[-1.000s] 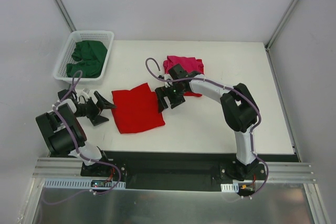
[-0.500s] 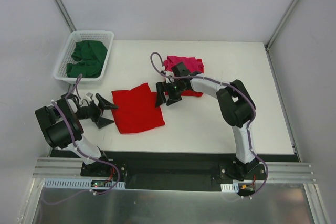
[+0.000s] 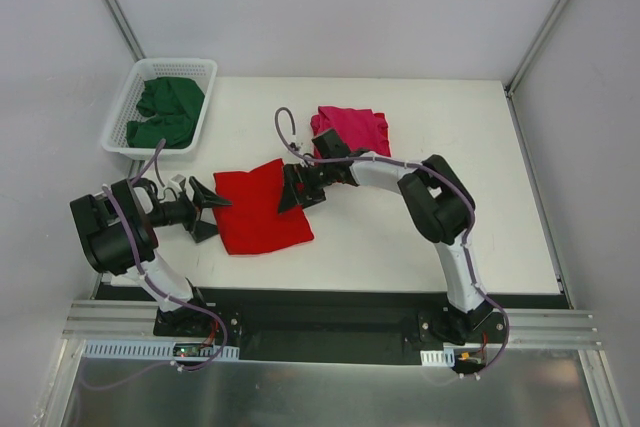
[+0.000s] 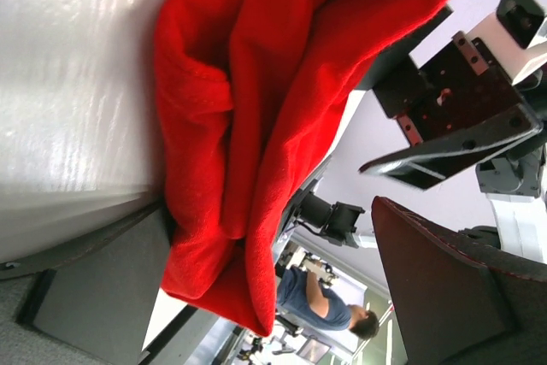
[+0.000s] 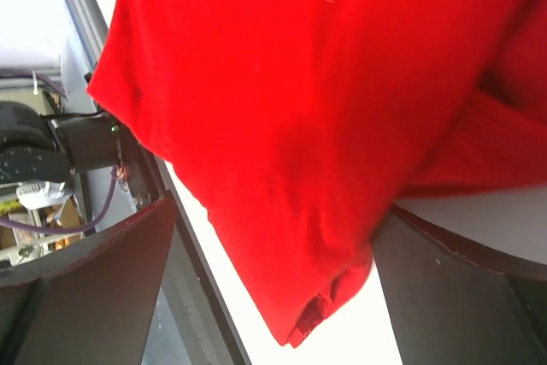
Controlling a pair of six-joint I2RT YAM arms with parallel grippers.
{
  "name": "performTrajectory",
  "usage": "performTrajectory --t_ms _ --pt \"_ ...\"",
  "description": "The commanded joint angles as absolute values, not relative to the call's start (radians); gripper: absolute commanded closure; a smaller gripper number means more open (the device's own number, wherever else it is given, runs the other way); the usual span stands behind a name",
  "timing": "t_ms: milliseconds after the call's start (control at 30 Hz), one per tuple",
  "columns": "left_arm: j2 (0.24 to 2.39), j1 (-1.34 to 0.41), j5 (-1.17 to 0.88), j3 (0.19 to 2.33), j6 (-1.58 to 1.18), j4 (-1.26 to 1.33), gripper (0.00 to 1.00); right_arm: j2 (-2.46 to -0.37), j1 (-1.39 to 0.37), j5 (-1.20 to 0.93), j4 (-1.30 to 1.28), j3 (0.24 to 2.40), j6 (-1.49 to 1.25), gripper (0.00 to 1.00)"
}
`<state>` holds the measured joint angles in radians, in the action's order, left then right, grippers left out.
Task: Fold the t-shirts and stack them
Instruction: Put the neatly folded tshirt into the corner of the board with the right arm
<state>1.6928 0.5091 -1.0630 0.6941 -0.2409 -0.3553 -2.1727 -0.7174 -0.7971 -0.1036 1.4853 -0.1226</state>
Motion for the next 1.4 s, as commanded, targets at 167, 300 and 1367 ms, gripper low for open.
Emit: performTrajectory --t_ms 167,300,1367 --pt "1.713 0.497 -1.003 0.669 -0.18 -0.333 0.01 -2.074 -0.733 -0.595 -0.216 1.391 -0.029 0.04" --pt "1.724 0.495 -1.018 0.672 -0.173 -0.334 0.01 -2.007 -0.724 -0.432 -0.279 1.382 -0.006 0.04" --pt "1.786 0.399 -0.999 0.722 -0.147 -0.337 0.28 -2.103 -0.733 -0.534 -0.1 1.269 -0.083 0.27"
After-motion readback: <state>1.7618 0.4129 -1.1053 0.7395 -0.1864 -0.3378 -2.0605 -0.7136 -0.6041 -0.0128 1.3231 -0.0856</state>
